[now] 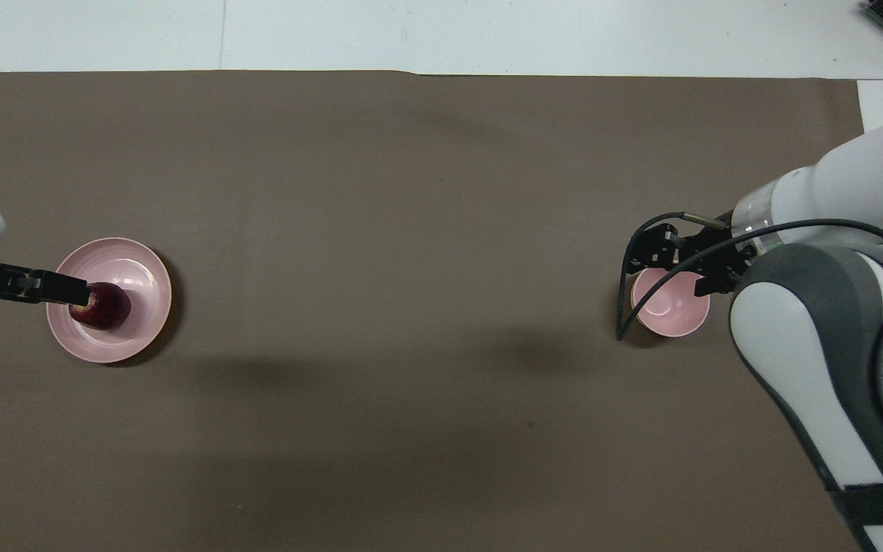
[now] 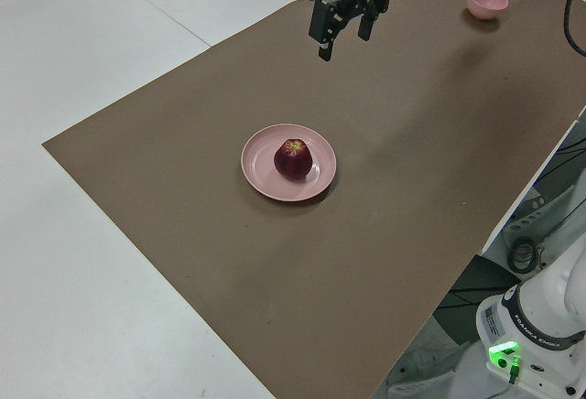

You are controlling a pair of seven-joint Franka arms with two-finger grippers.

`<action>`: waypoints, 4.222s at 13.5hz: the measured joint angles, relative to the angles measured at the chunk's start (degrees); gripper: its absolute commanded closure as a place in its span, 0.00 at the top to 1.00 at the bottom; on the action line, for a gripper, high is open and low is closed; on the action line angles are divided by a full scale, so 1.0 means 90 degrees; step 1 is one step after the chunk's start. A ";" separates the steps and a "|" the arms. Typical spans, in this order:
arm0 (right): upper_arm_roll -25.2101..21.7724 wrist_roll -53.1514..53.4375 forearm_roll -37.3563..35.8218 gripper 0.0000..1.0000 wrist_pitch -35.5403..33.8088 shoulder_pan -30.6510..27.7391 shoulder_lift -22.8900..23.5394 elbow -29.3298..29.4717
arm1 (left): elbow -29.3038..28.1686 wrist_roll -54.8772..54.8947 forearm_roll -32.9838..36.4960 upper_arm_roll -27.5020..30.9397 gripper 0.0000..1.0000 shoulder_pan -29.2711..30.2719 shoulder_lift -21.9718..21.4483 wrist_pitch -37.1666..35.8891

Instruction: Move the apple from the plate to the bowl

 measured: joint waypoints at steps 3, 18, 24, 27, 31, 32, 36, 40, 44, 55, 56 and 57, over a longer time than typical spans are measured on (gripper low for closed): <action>0.0004 0.0789 0.0813 1.00 0.0441 0.0295 0.0321 -0.0071 | -0.0852 0.0003 0.0000 0.0015 1.00 0.0294 0.0021 0.1150; 0.0016 0.3649 0.4482 1.00 0.2858 0.1928 0.1721 0.0024 | -0.1934 0.0014 0.0001 -0.0011 0.00 0.0583 0.0997 0.3288; 0.0019 0.4630 0.5557 1.00 0.3860 0.2660 0.1729 0.0128 | -0.1877 0.0028 -0.1025 -0.0190 0.00 0.0165 0.0148 0.2822; 0.0019 0.4632 0.6076 1.00 0.3917 0.2814 0.1730 0.0129 | -0.1877 -0.0019 -0.2318 -0.0230 0.00 -0.0370 -0.0132 0.2655; 0.0025 0.4632 0.6179 1.00 0.3978 0.2899 0.1730 0.0129 | -0.1876 -0.0018 -0.4456 -0.0252 0.00 -0.0947 -0.0138 0.2658; 0.0027 0.4632 0.6182 1.00 0.3977 0.2932 0.1730 0.0129 | -0.1876 -0.0020 -0.4907 -0.0254 0.00 -0.1052 -0.0147 0.2658; 0.0036 0.4632 0.6183 1.00 0.3976 0.2981 0.1730 0.0129 | -0.1874 -0.0011 -0.6008 -0.0266 0.00 -0.1461 -0.0202 0.2735; 0.0036 0.4632 0.6183 0.05 0.3986 0.3057 0.1729 0.0129 | -0.1882 -0.0062 -0.6150 -0.0299 0.00 -0.2175 -0.0231 0.3466; 0.0022 0.4632 0.6183 0.00 0.4019 0.3064 0.1728 0.0134 | -0.1919 -0.0135 -0.6153 -0.0286 0.51 -0.2253 -0.0232 0.3578; -0.0043 0.4631 0.5341 0.00 0.3853 0.2924 0.1512 0.0205 | -0.1368 -0.0167 -0.4164 -0.0164 1.00 -0.1928 -0.0060 0.3169; -0.0052 0.4631 0.5044 0.00 0.3596 0.2793 0.1421 0.0211 | -0.1338 -0.0173 -0.3791 -0.0155 1.00 -0.1877 -0.0018 0.3043; -0.0060 0.4631 0.4684 0.00 0.3280 0.2628 0.1309 0.0218 | -0.1287 -0.0171 -0.3380 -0.0154 1.00 -0.1774 0.0035 0.2892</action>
